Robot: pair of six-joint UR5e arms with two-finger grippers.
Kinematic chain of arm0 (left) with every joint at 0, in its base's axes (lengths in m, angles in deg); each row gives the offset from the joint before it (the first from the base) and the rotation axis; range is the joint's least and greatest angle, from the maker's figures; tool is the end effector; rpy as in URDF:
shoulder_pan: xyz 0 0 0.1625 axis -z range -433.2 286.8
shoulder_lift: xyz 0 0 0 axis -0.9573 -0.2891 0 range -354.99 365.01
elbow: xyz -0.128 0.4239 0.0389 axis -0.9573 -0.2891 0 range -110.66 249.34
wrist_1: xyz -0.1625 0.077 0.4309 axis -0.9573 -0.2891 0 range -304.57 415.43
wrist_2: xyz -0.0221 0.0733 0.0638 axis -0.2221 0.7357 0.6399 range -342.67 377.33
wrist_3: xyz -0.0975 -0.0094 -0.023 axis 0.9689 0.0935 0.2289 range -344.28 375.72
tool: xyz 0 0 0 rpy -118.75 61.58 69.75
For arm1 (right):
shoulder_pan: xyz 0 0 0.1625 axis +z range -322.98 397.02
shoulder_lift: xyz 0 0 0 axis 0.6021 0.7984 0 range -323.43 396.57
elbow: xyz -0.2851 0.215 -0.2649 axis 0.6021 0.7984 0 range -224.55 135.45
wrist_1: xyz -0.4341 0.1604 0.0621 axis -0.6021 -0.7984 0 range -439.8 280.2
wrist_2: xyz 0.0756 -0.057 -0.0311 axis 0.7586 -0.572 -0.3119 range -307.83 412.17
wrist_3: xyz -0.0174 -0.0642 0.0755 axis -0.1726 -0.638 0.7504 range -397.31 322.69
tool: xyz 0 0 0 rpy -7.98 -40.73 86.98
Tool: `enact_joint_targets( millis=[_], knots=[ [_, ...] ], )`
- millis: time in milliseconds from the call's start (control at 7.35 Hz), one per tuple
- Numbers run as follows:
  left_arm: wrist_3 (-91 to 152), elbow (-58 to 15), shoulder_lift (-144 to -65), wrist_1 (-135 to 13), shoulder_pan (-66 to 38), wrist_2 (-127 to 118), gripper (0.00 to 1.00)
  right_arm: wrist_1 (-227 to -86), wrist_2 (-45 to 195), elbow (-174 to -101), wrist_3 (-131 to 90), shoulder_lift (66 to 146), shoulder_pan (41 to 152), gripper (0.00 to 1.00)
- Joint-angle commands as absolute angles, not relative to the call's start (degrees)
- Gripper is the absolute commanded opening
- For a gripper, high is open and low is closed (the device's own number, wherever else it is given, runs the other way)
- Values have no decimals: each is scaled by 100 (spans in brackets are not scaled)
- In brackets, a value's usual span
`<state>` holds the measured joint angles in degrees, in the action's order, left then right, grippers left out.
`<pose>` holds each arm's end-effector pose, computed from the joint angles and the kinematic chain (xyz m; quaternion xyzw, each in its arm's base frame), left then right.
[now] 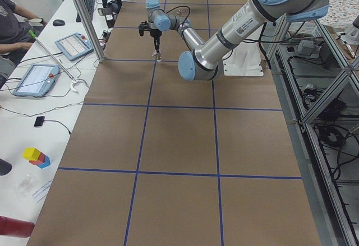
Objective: Assemble PPR valve and pipe with both arms
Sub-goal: 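Lift the valve with the left gripper and carry it to table center, then set the valve upright at table center and open the left gripper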
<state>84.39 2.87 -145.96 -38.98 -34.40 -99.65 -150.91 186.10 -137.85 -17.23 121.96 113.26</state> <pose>0.6294 -0.6184 0.1063 -0.0146 0.4097 -0.0556 0.9104 -0.0812 -0.5984 0.5638 0.0997 -0.4106 -0.0369 0.9056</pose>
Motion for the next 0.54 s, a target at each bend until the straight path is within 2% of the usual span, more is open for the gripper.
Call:
enact_joint_targets(
  millis=[0, 408],
  knots=[
    [8489, 316, -14651, -3958, -3461, -9965, 0, -15100, 18523, -13833, -1710, 12209, 11313, 100],
    [8462, 316, -14660, -3958, -3505, -9957, 0, -15099, 18523, -13824, -1710, 12200, 11304, 100]
  ],
)
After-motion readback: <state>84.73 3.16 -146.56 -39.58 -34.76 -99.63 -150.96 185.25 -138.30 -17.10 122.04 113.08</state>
